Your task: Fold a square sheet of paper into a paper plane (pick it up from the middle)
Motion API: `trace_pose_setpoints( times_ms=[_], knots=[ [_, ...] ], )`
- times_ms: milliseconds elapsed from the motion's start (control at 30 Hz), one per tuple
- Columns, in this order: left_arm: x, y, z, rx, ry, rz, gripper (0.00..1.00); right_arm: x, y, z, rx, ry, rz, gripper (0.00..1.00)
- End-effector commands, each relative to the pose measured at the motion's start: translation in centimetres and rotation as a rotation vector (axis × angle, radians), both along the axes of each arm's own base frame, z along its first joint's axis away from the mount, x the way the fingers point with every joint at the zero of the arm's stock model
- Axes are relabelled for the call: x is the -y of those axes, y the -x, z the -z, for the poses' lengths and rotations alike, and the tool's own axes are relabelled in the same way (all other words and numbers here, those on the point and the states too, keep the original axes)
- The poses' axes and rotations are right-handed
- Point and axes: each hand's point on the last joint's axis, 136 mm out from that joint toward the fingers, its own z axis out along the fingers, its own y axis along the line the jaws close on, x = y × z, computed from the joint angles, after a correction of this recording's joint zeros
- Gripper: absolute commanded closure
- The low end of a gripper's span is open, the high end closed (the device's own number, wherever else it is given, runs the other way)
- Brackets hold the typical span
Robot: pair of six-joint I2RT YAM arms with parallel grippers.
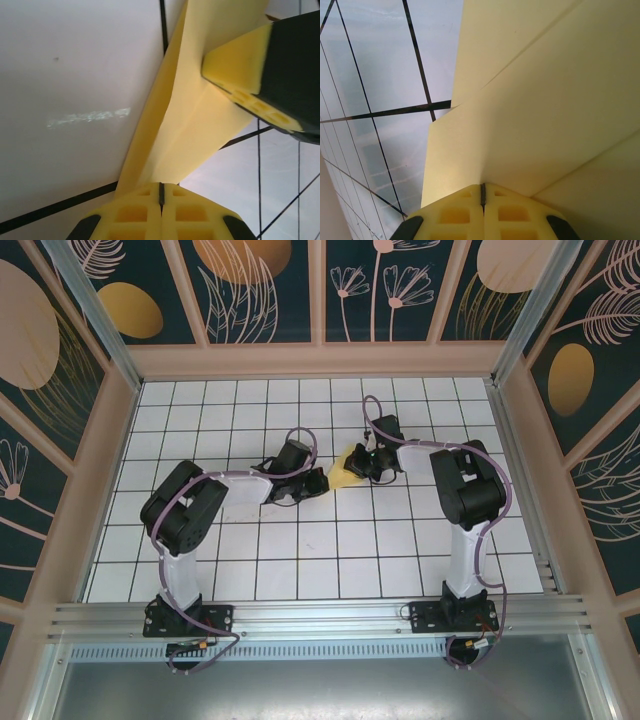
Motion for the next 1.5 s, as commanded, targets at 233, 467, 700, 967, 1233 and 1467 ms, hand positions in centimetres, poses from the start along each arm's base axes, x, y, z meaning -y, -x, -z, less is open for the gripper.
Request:
trace_pose_setpoints(
  times_ms=[233,467,700,967,1233,1467],
  knots=[
    [-2.5,-0.4,2.3,-0.013,-0.153,-0.055,0.98,3.7,3.0,7.0,-0.18,0.191,0.068,0.99],
    [-2.5,0.2,1.6,-0.009,-0.12,-0.049,0.98,3.9,3.2,7.1,-0.187,0.203,0.069,0.99],
    [0.1,-0.9,-3.5,0.073,0.05,-0.017,0.96,4.0,3.3,7.3,-0.188,0.206,0.071,1.0],
    [-0.4,-1.5,-1.4,0.051,-0.019,-0.041,0.99,4.0,3.4,7.4,-0.193,0.208,0.072,0.99],
    [-1.8,-0.9,1.2,0.007,-0.106,-0.056,0.99,4.0,3.4,7.4,-0.196,0.205,0.071,1.0],
    [-3.2,0.0,2.6,-0.014,-0.172,-0.068,0.99,4.0,3.5,7.4,-0.197,0.208,0.071,1.0]
  ],
)
